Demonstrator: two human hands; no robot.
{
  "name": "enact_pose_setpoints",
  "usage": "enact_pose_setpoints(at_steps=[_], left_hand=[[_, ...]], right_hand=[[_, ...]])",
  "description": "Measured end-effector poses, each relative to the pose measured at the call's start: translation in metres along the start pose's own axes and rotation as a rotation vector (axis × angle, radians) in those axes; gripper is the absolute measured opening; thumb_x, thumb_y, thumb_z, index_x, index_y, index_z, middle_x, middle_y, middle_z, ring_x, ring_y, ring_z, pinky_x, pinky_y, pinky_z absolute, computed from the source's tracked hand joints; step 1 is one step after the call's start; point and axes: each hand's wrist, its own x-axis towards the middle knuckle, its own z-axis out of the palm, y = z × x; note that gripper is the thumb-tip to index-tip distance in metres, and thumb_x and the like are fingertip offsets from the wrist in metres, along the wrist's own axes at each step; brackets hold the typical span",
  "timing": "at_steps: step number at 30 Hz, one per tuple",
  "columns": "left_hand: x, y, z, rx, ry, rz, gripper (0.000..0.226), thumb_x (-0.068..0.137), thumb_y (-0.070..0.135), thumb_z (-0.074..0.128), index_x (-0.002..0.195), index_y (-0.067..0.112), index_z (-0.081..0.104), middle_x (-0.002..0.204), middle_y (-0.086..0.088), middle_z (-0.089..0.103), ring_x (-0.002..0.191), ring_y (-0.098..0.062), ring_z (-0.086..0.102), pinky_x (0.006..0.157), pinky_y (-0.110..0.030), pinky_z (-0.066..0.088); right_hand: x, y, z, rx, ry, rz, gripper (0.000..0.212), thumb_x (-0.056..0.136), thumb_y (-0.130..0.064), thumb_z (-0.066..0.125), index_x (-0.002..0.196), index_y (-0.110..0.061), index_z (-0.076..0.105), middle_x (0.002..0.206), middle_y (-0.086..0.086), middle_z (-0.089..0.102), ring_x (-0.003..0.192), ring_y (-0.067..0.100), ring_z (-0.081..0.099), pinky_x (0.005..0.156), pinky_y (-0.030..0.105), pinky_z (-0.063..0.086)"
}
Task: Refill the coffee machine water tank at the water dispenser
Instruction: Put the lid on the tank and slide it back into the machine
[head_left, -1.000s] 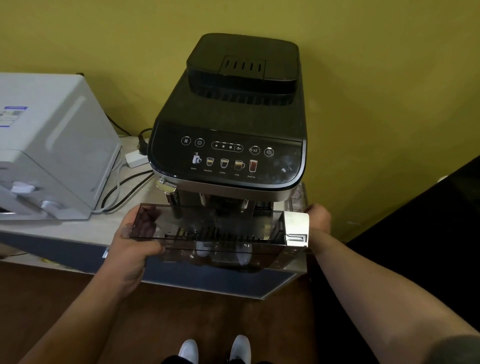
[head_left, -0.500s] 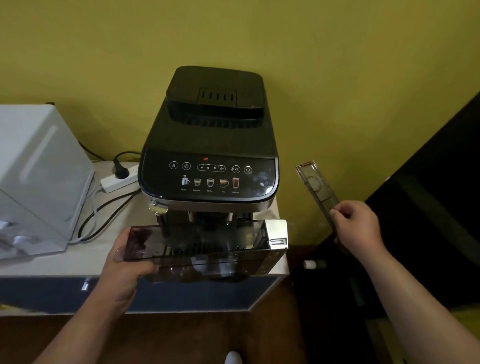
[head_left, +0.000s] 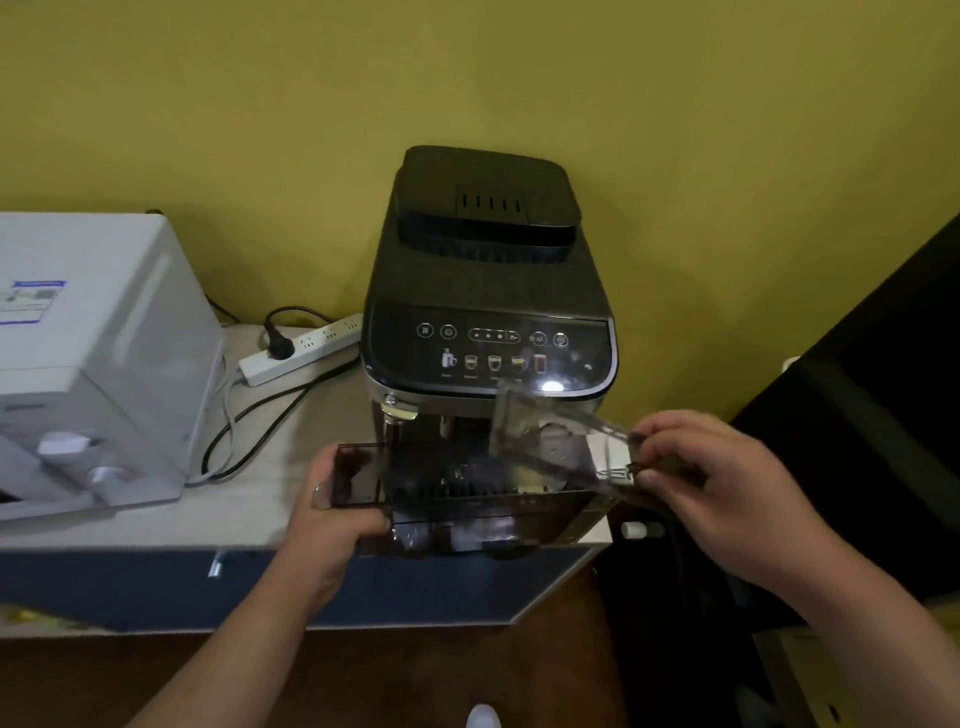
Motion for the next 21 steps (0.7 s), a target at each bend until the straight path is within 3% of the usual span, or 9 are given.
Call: enact_pose_setpoints(at_steps=[3, 5, 8, 11, 13, 15, 18, 21], left_hand=[[0.002, 0.0, -0.004, -0.006, -0.029, -0.002, 0.067, 0.061, -0.03, 0.061, 0.106, 0.02, 0.057, 0.101, -0.01, 0.062, 0.09, -0.026, 0.061, 0.044, -0.024, 0.052], [0.006, -0.002, -0.009, 0.001, -0.049, -0.013, 0.065, 0.063, -0.026, 0.065, 0.114, 0.014, 0.057, 0.106, -0.013, 0.065, 0.096, -0.032, 0.063, 0.05, -0.027, 0.055], [0.009, 0.0, -0.012, 0.003, -0.049, -0.001, 0.06, 0.063, 0.009, 0.082, 0.117, 0.006, 0.057, 0.109, -0.018, 0.069, 0.099, -0.035, 0.068, 0.061, -0.036, 0.059], [0.007, 0.004, -0.012, 0.028, -0.054, -0.012, 0.066, 0.059, 0.034, 0.086, 0.115, 0.012, 0.058, 0.108, -0.015, 0.071, 0.099, -0.032, 0.071, 0.071, -0.044, 0.061], [0.006, 0.004, -0.014, 0.04, -0.072, -0.016, 0.067, 0.057, 0.028, 0.088, 0.115, 0.016, 0.057, 0.107, -0.011, 0.073, 0.097, -0.029, 0.072, 0.07, -0.045, 0.062], [0.006, 0.0, -0.017, 0.031, -0.112, -0.002, 0.058, 0.063, 0.006, 0.087, 0.111, 0.017, 0.057, 0.1, -0.005, 0.075, 0.093, -0.023, 0.073, 0.068, -0.042, 0.061], [0.005, -0.003, -0.017, 0.022, -0.119, -0.018, 0.072, 0.063, -0.033, 0.064, 0.108, 0.024, 0.055, 0.089, 0.003, 0.076, 0.087, -0.013, 0.073, 0.064, -0.034, 0.061], [0.009, -0.009, -0.021, -0.003, -0.092, -0.033, 0.079, 0.06, -0.034, 0.062, 0.111, 0.025, 0.055, 0.1, -0.006, 0.072, 0.097, -0.022, 0.071, 0.067, -0.037, 0.059]], right_hand=[[0.007, -0.014, 0.027, -0.015, -0.094, -0.091, 0.019, 0.077, -0.009, 0.076, 0.083, -0.025, 0.069, 0.107, -0.029, 0.054, 0.105, 0.0, 0.052, 0.09, 0.022, 0.043], [0.014, -0.026, 0.044, -0.045, -0.149, -0.129, 0.013, 0.081, -0.013, 0.074, 0.085, -0.024, 0.07, 0.108, -0.023, 0.058, 0.105, 0.004, 0.053, 0.091, 0.024, 0.044], [0.028, -0.043, 0.062, -0.112, -0.185, -0.151, 0.005, 0.084, -0.016, 0.07, 0.085, -0.021, 0.071, 0.111, -0.012, 0.065, 0.107, 0.01, 0.055, 0.094, 0.026, 0.044], [0.04, -0.053, 0.075, -0.168, -0.212, -0.188, 0.005, 0.085, -0.016, 0.068, 0.082, -0.017, 0.071, 0.11, -0.009, 0.067, 0.103, 0.014, 0.056, 0.092, 0.03, 0.046], [0.045, -0.056, 0.082, -0.203, -0.218, -0.215, 0.007, 0.085, -0.016, 0.067, 0.079, -0.017, 0.071, 0.107, -0.008, 0.068, 0.099, 0.016, 0.058, 0.089, 0.033, 0.048], [0.048, -0.06, 0.087, -0.219, -0.208, -0.217, 0.008, 0.086, -0.017, 0.065, 0.08, -0.018, 0.071, 0.106, -0.008, 0.068, 0.099, 0.014, 0.057, 0.088, 0.03, 0.047], [0.054, -0.062, 0.093, -0.227, -0.193, -0.194, 0.01, 0.088, -0.021, 0.062, 0.083, -0.021, 0.07, 0.106, -0.01, 0.068, 0.099, 0.012, 0.054, 0.089, 0.027, 0.045], [0.055, -0.064, 0.097, -0.24, -0.191, -0.166, 0.011, 0.09, -0.022, 0.061, 0.082, -0.023, 0.069, 0.107, -0.011, 0.066, 0.099, 0.012, 0.052, 0.088, 0.027, 0.046]])
